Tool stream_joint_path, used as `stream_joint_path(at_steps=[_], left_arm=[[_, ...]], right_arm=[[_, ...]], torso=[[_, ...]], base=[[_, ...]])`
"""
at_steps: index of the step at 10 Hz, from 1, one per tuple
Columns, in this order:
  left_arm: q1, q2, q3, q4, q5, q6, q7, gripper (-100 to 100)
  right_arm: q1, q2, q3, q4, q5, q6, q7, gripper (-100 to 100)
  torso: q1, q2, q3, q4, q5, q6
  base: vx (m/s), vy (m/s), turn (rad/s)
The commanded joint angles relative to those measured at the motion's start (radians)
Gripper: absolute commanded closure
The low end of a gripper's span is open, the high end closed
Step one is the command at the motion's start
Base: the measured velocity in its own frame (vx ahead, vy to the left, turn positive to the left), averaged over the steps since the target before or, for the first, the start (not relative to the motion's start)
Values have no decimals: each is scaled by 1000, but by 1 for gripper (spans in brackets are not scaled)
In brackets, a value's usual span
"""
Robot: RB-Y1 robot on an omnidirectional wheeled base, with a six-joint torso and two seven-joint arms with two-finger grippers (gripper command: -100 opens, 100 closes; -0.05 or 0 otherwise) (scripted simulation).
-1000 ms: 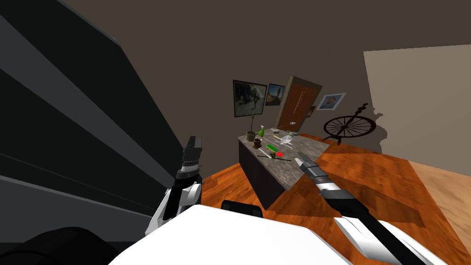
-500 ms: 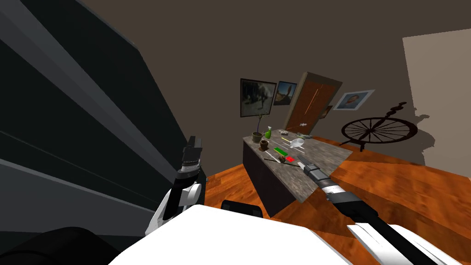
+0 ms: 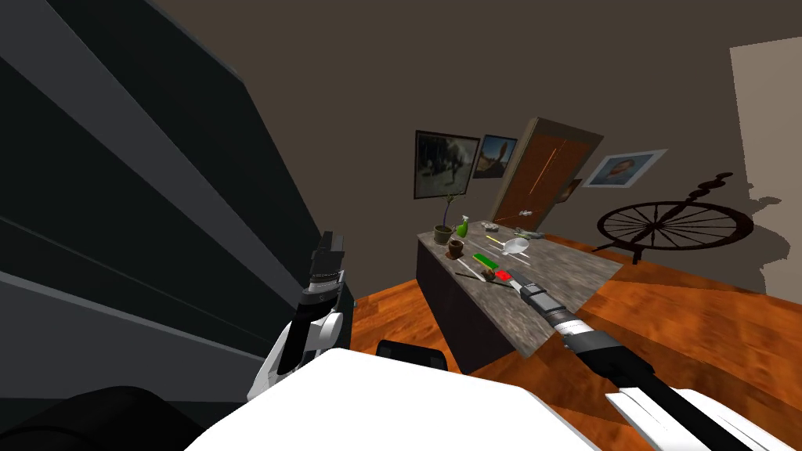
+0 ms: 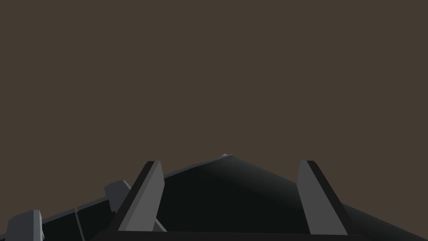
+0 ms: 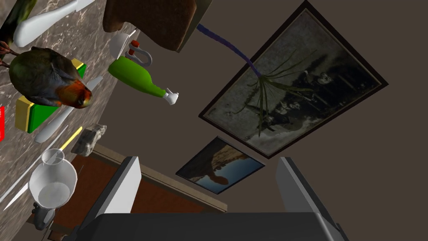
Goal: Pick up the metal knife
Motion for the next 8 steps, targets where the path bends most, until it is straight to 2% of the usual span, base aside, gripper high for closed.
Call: stream_joint_path(at_steps=[1, 5, 6, 8], left_arm=[[0, 0, 0, 0, 0, 0, 0, 0], [0, 0, 0, 0, 0, 0, 0, 0], [0, 0, 0, 0, 0, 0, 0, 0], [0, 0, 0, 0, 0, 0, 0, 0]], right_arm=[[0, 0, 0, 0, 0, 0, 0, -100], [0, 0, 0, 0, 0, 0, 0, -100], [17, -36, 3, 6, 15, 0, 0, -100], [35, -71, 5, 11, 30, -2, 0, -100]], torso=[[0, 0, 0, 0, 0, 0], [0, 0, 0, 0, 0, 0], [0, 0, 0, 0, 0, 0], [1, -6, -3, -1, 0, 0]], base=[[-10, -10, -32], [1, 1, 2], [63, 10, 35], [118, 21, 19]])
